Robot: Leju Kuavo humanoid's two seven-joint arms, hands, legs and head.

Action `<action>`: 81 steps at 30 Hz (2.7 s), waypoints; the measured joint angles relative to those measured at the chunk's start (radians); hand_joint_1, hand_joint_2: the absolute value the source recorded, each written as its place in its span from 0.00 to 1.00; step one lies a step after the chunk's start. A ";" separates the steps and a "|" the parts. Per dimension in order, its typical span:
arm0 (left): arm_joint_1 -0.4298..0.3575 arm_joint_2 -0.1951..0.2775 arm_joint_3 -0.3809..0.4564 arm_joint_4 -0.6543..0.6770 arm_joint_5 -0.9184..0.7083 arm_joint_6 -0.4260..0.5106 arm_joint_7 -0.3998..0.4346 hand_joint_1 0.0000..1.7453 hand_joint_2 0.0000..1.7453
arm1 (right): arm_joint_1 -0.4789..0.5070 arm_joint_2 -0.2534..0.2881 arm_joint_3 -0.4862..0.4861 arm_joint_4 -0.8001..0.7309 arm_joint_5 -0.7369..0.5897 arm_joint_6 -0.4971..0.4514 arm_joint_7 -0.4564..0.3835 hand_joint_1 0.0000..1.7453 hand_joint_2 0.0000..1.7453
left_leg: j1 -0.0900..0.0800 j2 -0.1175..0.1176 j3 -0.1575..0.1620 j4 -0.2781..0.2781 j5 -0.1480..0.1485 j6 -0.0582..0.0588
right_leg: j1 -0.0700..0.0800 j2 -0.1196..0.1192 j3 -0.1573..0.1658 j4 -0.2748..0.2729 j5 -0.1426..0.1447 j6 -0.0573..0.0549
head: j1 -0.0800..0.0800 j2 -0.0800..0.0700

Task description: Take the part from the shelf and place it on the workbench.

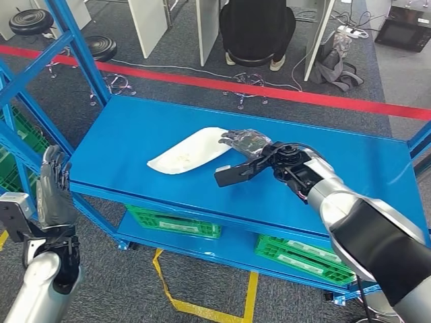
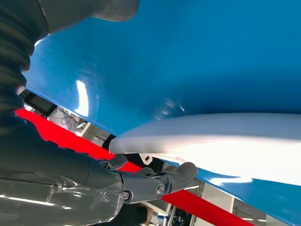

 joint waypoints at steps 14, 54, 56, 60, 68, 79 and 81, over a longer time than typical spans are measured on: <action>-0.006 -0.013 0.000 0.011 -0.001 -0.010 -0.008 0.00 0.00 | -0.001 0.017 -0.013 0.012 0.021 -0.016 -0.018 0.00 1.00 | 0.000 0.000 0.000 0.000 0.000 0.000 | 0.000 0.000 0.000 0.000 0.000 0.000 | 0.000 0.000; -0.028 -0.026 -0.016 0.067 0.007 -0.019 -0.026 0.00 0.00 | -0.001 0.032 -0.015 0.053 0.140 -0.155 -0.006 0.00 1.00 | 0.000 0.000 0.000 0.000 0.000 0.000 | 0.000 0.000 0.000 0.000 0.000 0.000 | 0.000 0.000; -0.028 -0.026 -0.016 0.067 0.007 -0.018 -0.026 0.00 0.00 | -0.001 0.032 -0.015 0.054 0.140 -0.155 -0.007 0.00 1.00 | 0.000 0.000 0.000 0.000 0.000 0.000 | 0.000 0.000 0.000 0.000 0.000 0.000 | 0.000 0.000; -0.028 -0.026 -0.016 0.067 0.006 -0.017 -0.026 0.00 0.00 | -0.001 0.032 -0.015 0.056 0.140 -0.155 -0.007 0.00 1.00 | 0.000 0.000 0.000 0.000 0.000 0.000 | 0.000 0.000 0.000 0.000 0.000 0.000 | 0.000 0.000; -0.028 -0.026 -0.016 0.067 0.004 -0.017 -0.024 0.00 0.00 | -0.001 0.032 -0.016 0.059 0.144 -0.157 -0.007 0.48 1.00 | 0.000 0.000 0.000 0.000 0.000 0.000 | 0.000 0.000 0.000 0.000 0.000 0.000 | 0.000 0.000; -0.028 -0.028 -0.019 0.072 0.004 -0.021 -0.025 0.00 0.00 | -0.001 0.032 -0.027 0.060 0.140 -0.165 0.000 1.00 1.00 | 0.000 0.000 0.000 0.000 0.000 0.000 | 0.000 0.000 0.000 0.000 0.000 0.000 | 0.000 0.000; -0.028 -0.030 -0.021 0.076 0.006 -0.022 -0.028 0.00 0.00 | -0.001 0.032 -0.033 0.061 0.139 -0.169 0.000 1.00 1.00 | 0.000 0.000 0.000 0.001 0.000 0.000 | 0.000 0.000 0.000 0.000 0.000 0.000 | 0.000 0.000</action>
